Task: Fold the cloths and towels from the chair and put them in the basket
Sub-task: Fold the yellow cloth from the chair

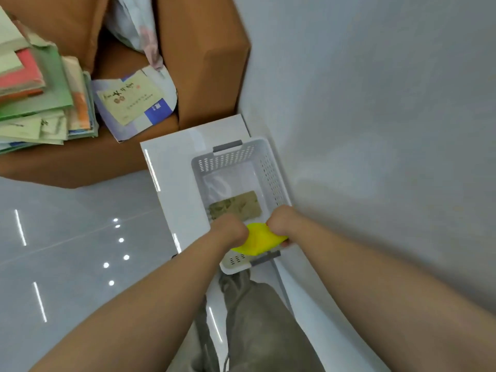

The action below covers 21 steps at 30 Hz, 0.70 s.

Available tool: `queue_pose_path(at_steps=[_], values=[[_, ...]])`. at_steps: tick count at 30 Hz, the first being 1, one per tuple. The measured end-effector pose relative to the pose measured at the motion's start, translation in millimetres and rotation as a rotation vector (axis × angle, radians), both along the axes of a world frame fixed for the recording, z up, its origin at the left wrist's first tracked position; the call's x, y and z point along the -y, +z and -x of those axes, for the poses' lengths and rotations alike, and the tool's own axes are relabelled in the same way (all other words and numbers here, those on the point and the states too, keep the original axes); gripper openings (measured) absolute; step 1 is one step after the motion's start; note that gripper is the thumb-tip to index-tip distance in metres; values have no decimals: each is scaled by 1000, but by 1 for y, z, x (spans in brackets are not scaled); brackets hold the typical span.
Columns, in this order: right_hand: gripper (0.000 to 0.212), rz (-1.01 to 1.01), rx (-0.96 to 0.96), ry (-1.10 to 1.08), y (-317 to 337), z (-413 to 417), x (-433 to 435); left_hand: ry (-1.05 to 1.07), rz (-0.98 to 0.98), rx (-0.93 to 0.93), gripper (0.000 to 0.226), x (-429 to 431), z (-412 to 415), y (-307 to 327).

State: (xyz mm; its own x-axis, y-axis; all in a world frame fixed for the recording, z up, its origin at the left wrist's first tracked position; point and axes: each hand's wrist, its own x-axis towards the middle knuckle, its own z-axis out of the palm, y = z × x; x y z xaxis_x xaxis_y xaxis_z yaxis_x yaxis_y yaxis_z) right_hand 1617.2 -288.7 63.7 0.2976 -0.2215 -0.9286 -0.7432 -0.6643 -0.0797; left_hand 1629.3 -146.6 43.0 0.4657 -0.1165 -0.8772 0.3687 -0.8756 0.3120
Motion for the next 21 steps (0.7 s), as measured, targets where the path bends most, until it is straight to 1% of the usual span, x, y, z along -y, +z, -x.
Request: queue_pose_path(at_steps=[1,3,5,6,8,11,13,15,17,20,21], values=[[20,37,-27,72,-13,-6,-4,38,-1,-32,21,3,-1,-14],[23,86,-53,151,-39,-15,-10,-52,-40,-36,20,9,-9,-41],[20,96,-52,192,-63,-19,-14,-103,-68,-71,24,13,-11,-62],[22,89,-55,185,-76,-20,-14,-145,-77,-83,27,14,-9,-75],[29,90,-81,180,-94,-21,-15,-135,-123,-101,30,15,-5,-90],[32,112,-60,126,-114,-20,-11,24,-163,-110,30,19,1,-106],[33,127,-15,97,-122,-19,-9,128,-191,-73,29,20,5,-111],[31,128,32,76,-127,-13,-8,175,-209,-7,27,21,9,-112],[32,91,78,34,-129,-5,-6,100,-215,83,25,23,17,-113],[50,39,148,5,-129,3,-5,-97,-227,184,24,22,28,-114],[53,32,165,17,-130,5,-4,-150,-244,203,25,21,30,-115]])
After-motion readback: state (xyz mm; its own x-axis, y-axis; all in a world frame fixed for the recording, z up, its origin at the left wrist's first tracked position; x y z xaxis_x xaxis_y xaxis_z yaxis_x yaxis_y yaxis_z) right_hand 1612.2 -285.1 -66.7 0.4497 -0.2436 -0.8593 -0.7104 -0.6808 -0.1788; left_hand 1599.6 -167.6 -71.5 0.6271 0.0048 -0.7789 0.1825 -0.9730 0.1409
